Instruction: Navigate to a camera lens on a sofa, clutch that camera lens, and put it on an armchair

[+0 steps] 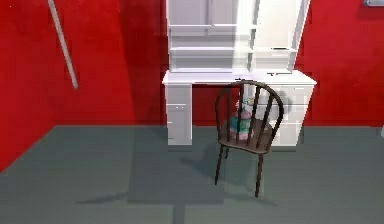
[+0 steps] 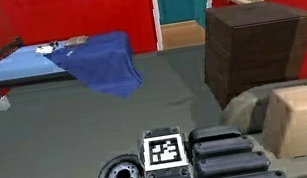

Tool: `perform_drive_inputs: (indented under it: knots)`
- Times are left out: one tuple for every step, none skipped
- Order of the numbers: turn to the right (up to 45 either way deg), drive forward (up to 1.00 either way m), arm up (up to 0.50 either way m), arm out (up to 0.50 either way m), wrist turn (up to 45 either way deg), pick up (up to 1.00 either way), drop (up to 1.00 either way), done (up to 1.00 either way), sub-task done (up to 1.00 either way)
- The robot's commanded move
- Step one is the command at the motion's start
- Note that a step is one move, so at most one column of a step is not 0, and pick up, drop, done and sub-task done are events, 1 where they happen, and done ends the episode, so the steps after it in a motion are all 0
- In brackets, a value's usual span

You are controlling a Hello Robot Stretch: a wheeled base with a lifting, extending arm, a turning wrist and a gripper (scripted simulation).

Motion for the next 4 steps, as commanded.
perform_drive_inputs:
  knots:
    - [3.0,0.0,0.0,0.0,0.0,0.0,0.0,0.0,0.0]
    - [45.0,0.0,0.0,0.0,0.0,0.0,0.0,0.0,0.0]
    - [45.0,0.0,0.0,0.0,0.0,0.0,0.0,0.0,0.0]
    - [45.0,0.0,0.0,0.0,0.0,0.0,0.0,0.0,0.0]
